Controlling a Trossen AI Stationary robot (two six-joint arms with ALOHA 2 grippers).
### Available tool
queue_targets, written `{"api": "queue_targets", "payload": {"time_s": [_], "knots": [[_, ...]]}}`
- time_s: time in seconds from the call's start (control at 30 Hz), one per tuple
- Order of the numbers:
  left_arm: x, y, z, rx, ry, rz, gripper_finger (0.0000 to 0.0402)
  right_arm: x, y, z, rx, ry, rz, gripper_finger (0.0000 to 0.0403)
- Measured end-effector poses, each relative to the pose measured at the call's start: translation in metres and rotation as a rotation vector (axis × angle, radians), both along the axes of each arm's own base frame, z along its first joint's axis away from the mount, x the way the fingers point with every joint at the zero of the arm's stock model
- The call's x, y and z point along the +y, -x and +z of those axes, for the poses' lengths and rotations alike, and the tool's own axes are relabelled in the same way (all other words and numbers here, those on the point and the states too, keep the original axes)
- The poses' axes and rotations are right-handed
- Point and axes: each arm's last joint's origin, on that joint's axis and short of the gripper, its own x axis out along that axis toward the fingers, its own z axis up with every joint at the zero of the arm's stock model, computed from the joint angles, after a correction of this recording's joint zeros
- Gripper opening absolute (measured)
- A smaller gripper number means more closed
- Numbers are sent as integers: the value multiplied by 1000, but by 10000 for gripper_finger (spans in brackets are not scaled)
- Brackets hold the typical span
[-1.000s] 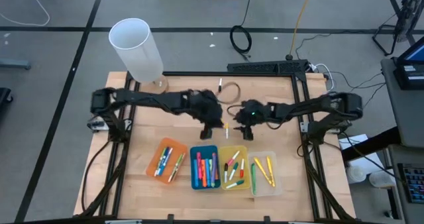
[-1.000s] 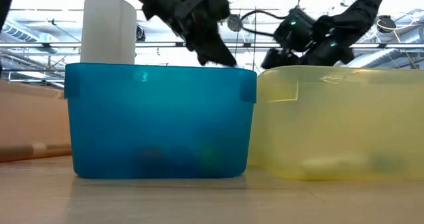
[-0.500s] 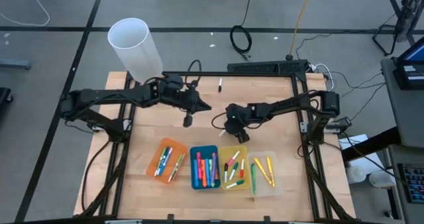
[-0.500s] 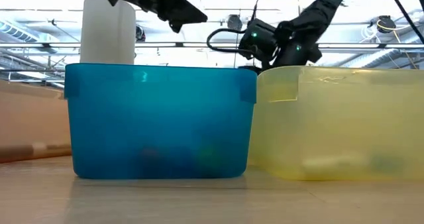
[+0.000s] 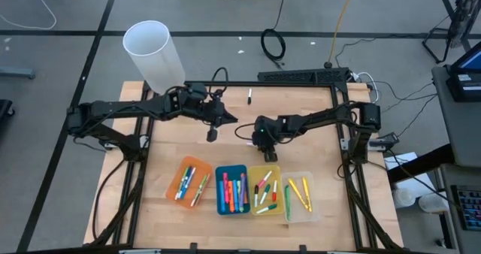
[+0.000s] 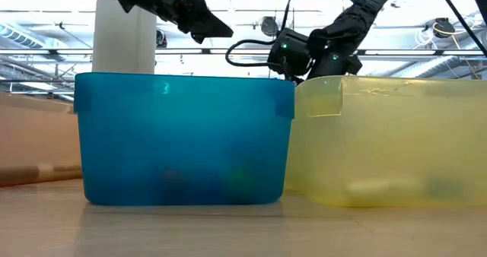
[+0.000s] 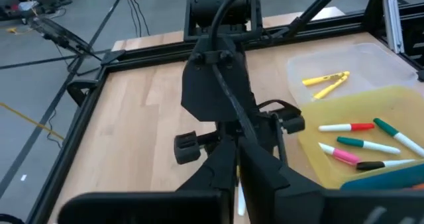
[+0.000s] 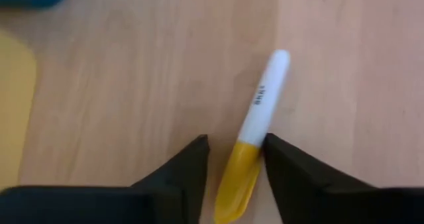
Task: Pick & Place Markers
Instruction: Put the yellow highlighter pen into the yellow bin, then put the black highlighter into the yellow bin
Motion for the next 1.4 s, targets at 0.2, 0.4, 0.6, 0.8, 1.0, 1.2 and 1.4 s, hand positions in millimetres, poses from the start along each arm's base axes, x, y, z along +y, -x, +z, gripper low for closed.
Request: {"api": "queue_targets", "payload": {"time_s": [0.2,0.4,0.6,0.8,1.0,1.2,1.4], "knots": [[2,0,0,-2,-3,8,43,-3,0,0,-2,-41,-98,45],[2,0,2,-15,-5,9,46,-4,-1,11,-61,-37,-106,28],[2,0,1,-14,0,10,46,4,10,67,-194,-6,-90,28],[2,0,1,-11,24,21,47,46,28,114,-305,-203,57,30],[2,0,1,-10,65,38,47,108,36,108,-231,-336,205,36],[2,-1,2,-18,98,53,47,140,41,78,-178,-301,180,53],[2,-1,3,-16,161,79,47,139,44,69,-169,-284,76,105]]}}
